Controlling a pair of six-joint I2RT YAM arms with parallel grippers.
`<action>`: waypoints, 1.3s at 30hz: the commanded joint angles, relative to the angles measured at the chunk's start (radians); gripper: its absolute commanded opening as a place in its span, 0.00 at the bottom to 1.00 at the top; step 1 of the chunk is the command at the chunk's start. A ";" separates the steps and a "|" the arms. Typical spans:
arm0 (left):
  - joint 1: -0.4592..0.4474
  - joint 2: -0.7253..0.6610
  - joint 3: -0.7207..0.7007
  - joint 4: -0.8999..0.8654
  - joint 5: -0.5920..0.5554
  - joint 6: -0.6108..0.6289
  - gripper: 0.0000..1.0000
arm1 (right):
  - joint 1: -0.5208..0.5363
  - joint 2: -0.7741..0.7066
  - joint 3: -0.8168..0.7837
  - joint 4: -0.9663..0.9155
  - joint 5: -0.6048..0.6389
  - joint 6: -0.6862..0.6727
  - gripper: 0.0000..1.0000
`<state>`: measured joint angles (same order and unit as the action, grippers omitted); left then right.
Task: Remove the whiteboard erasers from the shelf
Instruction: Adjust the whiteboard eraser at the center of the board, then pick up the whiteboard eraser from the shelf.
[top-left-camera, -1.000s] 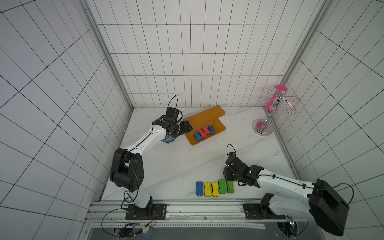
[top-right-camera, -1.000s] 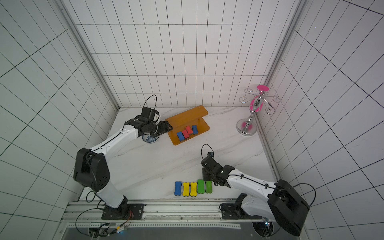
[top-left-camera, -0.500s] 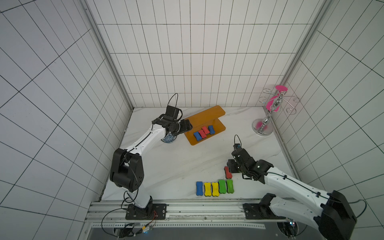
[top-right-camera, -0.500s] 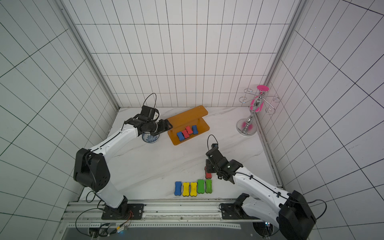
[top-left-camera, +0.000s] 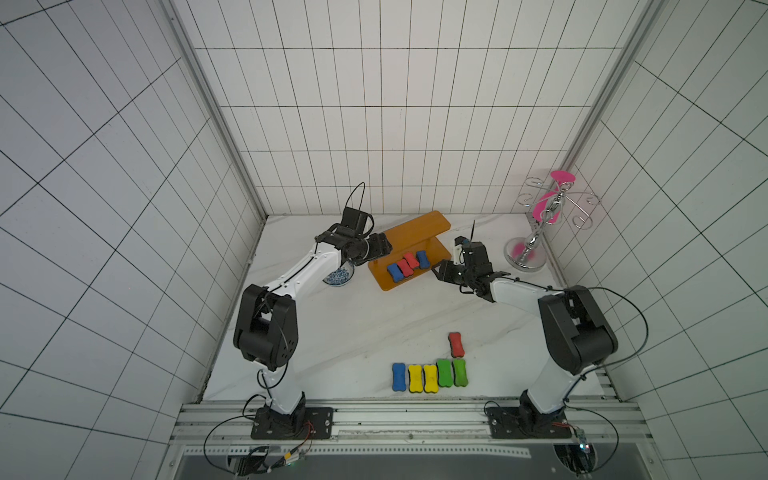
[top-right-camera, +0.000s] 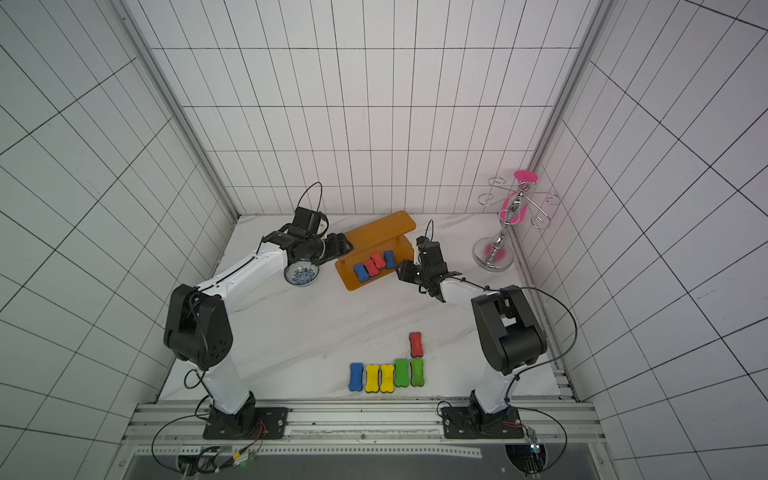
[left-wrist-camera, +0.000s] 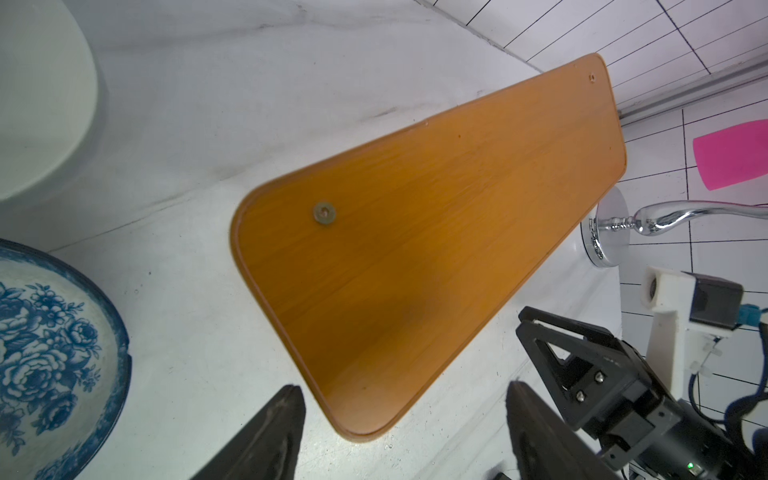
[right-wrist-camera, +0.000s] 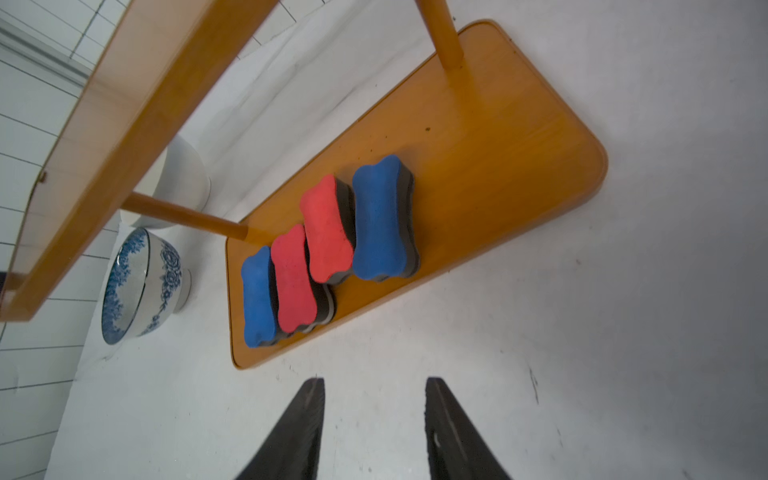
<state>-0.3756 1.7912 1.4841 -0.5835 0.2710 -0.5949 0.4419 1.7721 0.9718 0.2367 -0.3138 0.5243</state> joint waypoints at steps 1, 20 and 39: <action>0.012 0.016 -0.008 0.047 0.019 -0.010 0.80 | -0.026 0.064 0.062 0.164 -0.072 0.044 0.43; 0.033 0.052 -0.028 0.039 0.051 -0.005 0.79 | -0.058 0.347 0.239 0.243 -0.138 0.106 0.42; 0.046 0.055 -0.030 0.037 0.057 -0.004 0.79 | -0.057 0.409 0.226 0.183 -0.116 0.087 0.04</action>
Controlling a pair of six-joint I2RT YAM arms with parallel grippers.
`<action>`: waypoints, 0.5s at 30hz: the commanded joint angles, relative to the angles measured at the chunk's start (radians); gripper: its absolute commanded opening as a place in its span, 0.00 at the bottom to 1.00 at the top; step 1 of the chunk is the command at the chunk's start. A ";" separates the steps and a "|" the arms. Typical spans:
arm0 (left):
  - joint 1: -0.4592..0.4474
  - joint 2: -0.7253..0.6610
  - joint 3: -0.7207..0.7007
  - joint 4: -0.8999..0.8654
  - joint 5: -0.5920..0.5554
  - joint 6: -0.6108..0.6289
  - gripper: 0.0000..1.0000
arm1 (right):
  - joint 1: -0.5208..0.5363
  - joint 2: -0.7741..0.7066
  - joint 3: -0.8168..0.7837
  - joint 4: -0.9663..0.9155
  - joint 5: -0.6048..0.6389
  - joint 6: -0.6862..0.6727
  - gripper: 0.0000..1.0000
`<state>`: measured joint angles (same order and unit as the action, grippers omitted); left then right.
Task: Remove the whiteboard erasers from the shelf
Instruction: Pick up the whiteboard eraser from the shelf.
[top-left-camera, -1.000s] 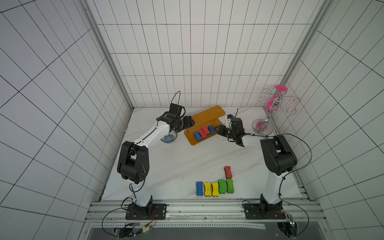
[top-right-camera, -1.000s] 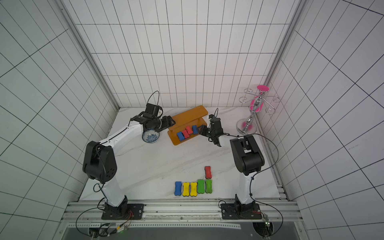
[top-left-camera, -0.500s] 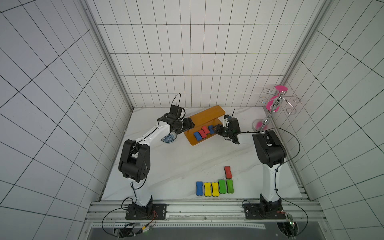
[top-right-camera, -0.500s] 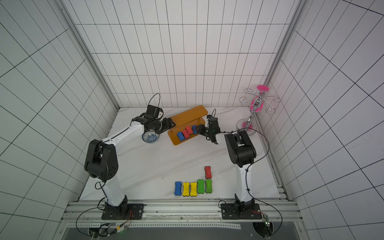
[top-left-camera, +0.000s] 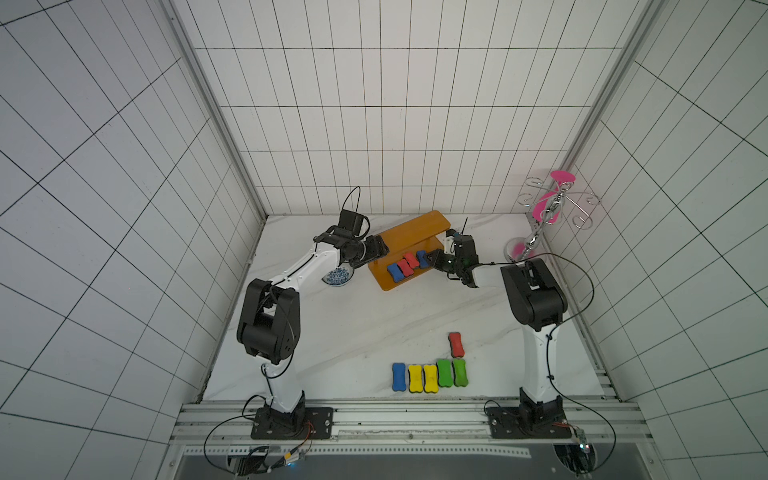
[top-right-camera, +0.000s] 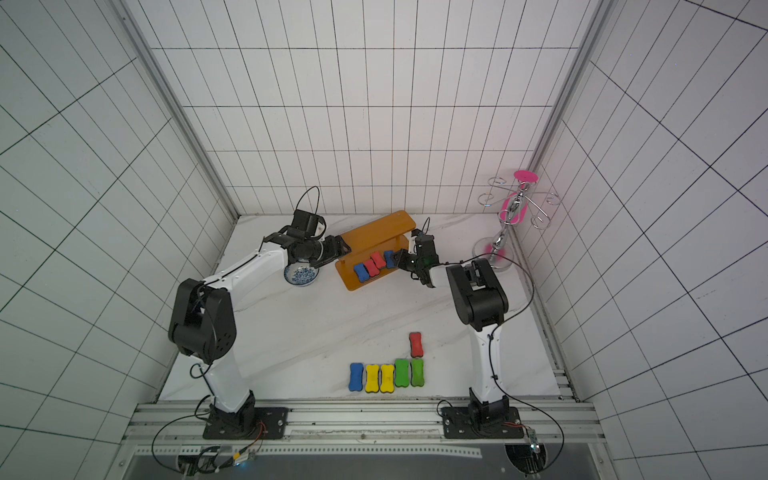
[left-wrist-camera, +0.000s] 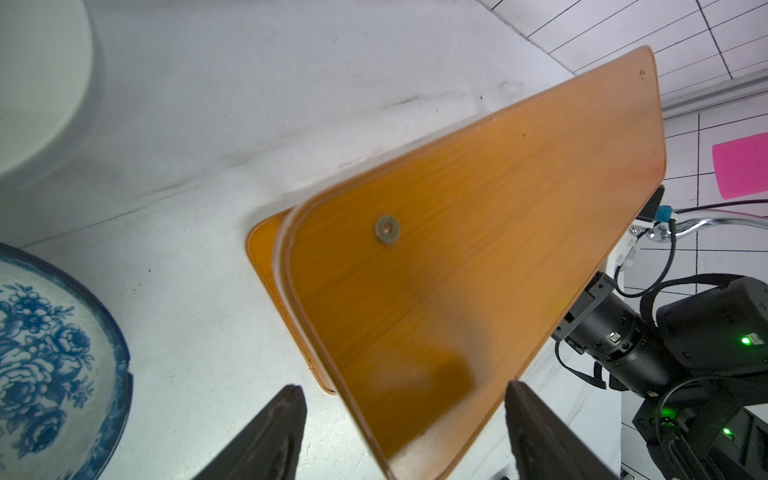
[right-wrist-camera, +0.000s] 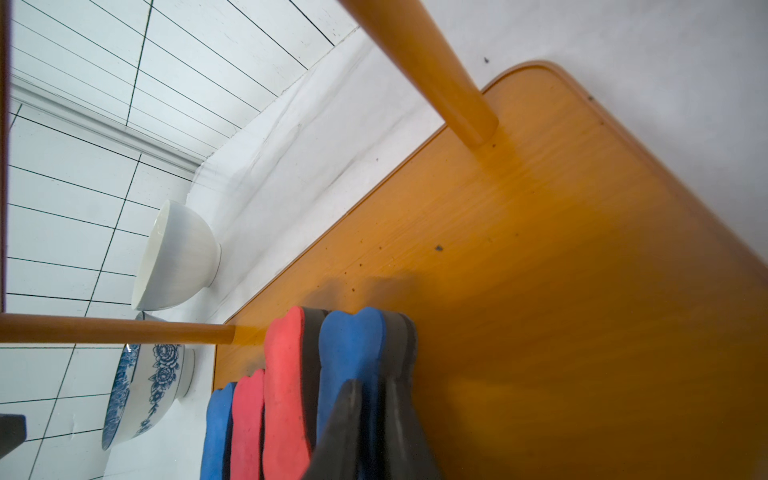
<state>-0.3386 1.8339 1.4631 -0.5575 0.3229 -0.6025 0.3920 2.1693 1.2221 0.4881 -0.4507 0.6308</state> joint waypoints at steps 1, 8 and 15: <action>0.012 0.013 -0.010 0.011 0.004 0.003 0.79 | -0.007 -0.002 -0.030 -0.076 0.023 -0.023 0.00; 0.016 0.012 -0.004 0.000 -0.010 0.012 0.79 | -0.007 -0.124 -0.069 -0.107 0.053 -0.006 0.00; 0.018 -0.001 -0.007 -0.005 -0.019 0.007 0.78 | -0.003 -0.261 -0.151 -0.105 0.100 0.067 0.00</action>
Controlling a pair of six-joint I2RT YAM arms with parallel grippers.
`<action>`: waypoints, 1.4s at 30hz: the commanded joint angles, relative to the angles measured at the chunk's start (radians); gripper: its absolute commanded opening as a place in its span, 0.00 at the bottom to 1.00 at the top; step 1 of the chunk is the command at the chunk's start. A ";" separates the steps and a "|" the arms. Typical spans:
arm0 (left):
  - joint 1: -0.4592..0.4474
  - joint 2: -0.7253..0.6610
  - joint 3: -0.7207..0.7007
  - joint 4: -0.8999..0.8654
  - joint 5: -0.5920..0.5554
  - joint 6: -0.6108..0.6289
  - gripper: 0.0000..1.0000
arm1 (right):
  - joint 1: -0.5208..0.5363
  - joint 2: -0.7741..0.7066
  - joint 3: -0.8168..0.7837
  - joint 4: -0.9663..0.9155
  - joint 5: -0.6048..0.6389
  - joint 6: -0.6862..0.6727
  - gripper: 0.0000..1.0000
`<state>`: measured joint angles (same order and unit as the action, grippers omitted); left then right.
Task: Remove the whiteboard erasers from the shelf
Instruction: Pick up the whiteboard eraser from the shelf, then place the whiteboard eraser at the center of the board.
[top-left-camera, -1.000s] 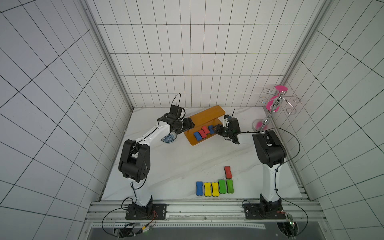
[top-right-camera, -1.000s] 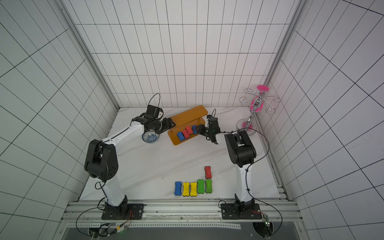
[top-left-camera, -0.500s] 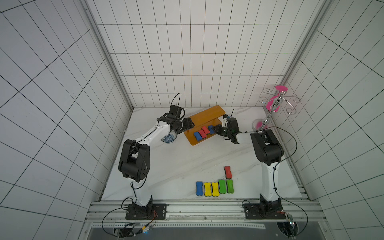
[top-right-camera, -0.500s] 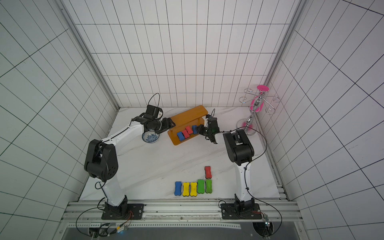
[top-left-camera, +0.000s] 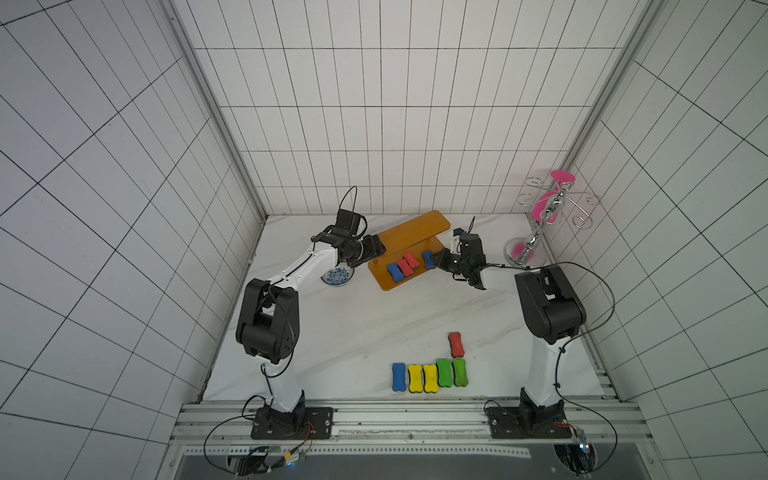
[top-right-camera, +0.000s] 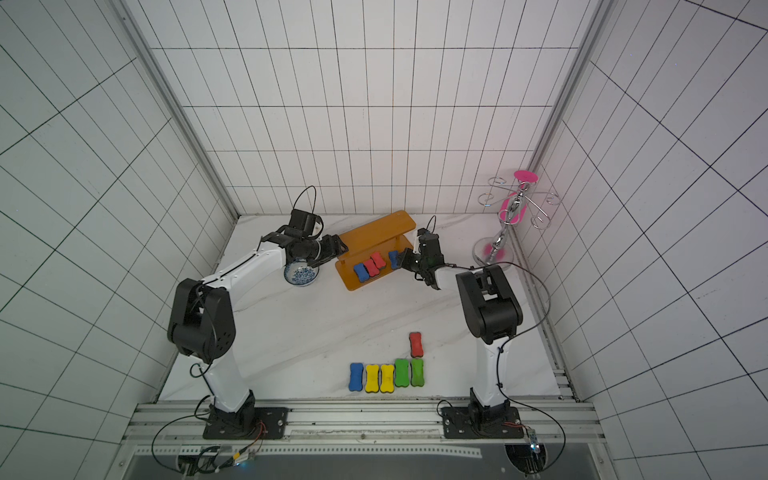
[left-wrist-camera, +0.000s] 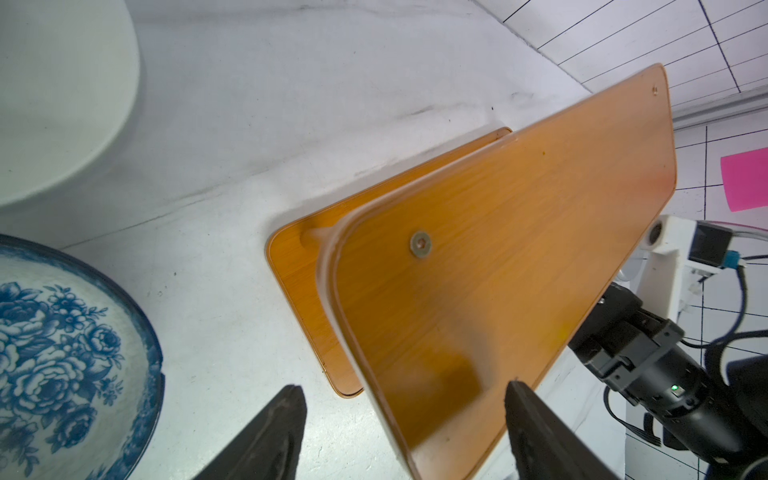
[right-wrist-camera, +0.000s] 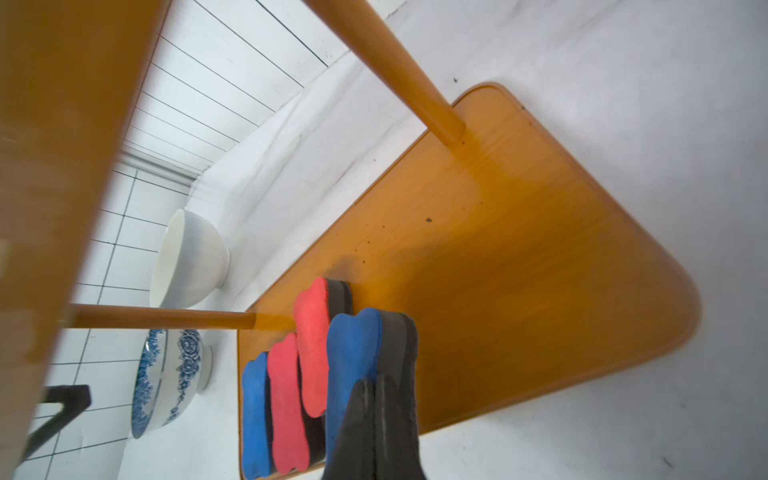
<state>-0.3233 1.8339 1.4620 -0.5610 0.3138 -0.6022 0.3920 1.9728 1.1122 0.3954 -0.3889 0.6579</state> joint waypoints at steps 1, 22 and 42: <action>0.000 -0.006 -0.008 -0.004 -0.012 0.005 0.78 | 0.002 -0.093 -0.072 -0.003 0.049 0.058 0.00; -0.053 -0.261 -0.265 -0.006 -0.018 0.025 0.78 | 0.540 -0.973 -0.774 -0.385 0.527 0.412 0.00; -0.052 -0.300 -0.279 0.001 -0.015 0.032 0.78 | 0.658 -0.924 -0.837 -0.401 0.603 0.472 0.00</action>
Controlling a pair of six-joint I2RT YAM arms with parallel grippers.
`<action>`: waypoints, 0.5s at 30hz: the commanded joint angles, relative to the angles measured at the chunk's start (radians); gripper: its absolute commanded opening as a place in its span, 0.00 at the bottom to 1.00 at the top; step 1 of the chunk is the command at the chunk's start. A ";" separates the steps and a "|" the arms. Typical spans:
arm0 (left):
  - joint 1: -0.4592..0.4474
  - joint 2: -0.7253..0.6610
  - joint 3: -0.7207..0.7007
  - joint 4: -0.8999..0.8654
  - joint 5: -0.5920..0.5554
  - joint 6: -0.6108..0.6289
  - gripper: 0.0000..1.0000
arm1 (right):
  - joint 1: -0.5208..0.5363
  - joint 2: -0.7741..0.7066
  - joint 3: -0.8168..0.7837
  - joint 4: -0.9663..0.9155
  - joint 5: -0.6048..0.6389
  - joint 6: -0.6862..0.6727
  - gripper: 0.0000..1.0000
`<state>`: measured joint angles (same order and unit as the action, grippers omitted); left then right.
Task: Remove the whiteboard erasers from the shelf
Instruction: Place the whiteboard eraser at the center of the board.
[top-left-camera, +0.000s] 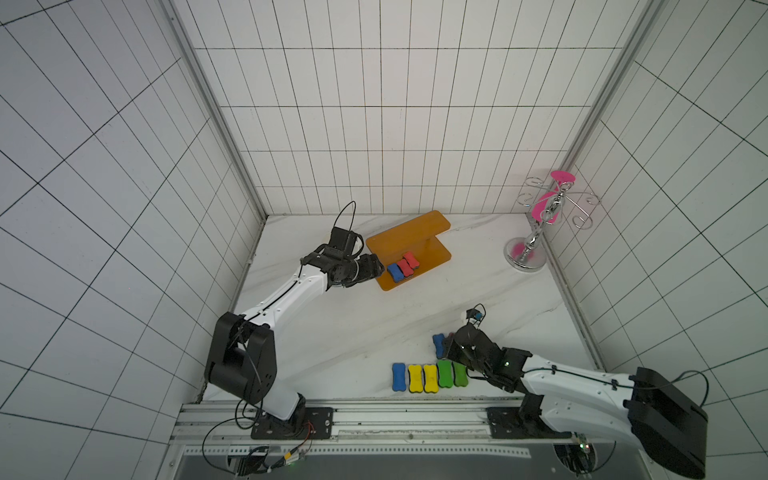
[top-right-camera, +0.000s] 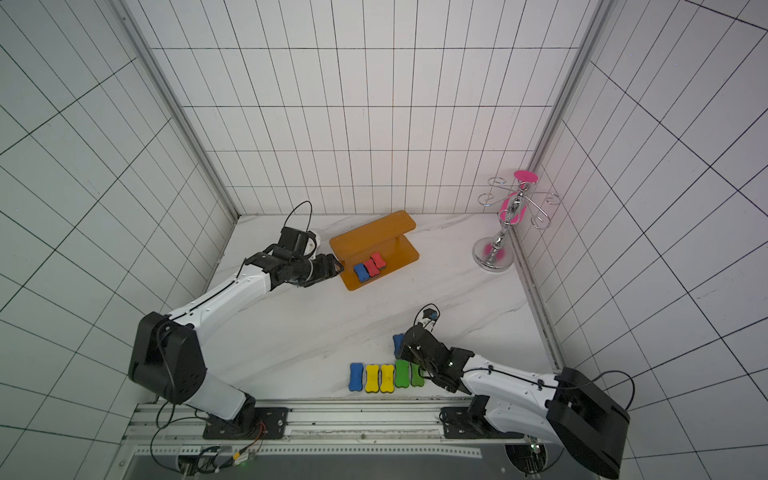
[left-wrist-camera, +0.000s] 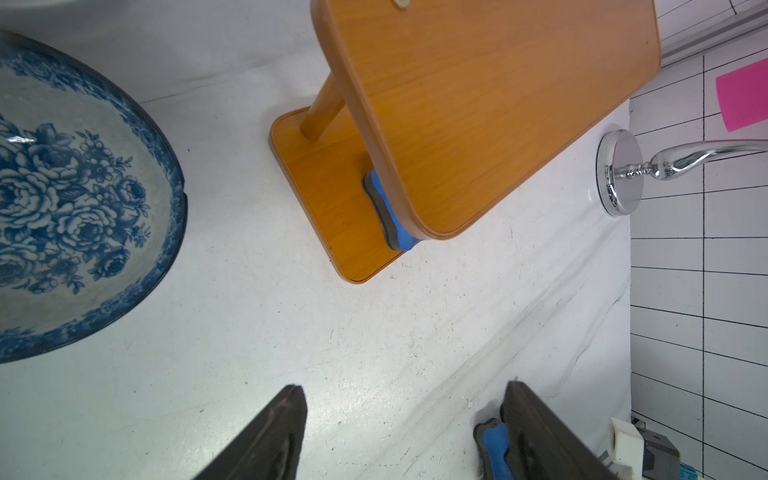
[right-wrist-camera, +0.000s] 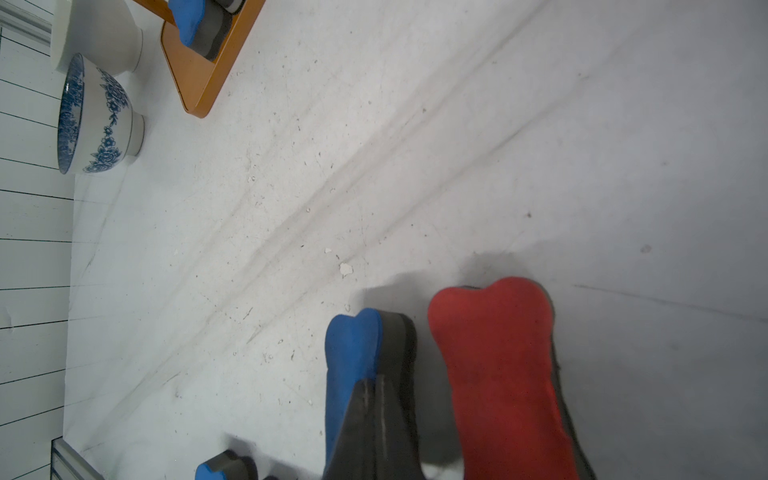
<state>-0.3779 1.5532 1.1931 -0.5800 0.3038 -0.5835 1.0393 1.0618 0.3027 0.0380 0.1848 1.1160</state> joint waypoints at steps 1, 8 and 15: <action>0.002 -0.021 -0.011 0.020 -0.005 0.013 0.79 | 0.010 -0.017 -0.031 -0.046 0.027 0.014 0.00; 0.002 -0.025 -0.009 0.017 -0.010 0.016 0.78 | 0.011 -0.028 -0.045 -0.062 0.021 0.015 0.01; 0.002 -0.028 -0.009 0.016 -0.011 0.016 0.78 | 0.011 -0.011 -0.038 -0.064 0.022 0.008 0.09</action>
<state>-0.3779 1.5528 1.1927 -0.5800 0.3038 -0.5827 1.0412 1.0389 0.2817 0.0284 0.1909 1.1229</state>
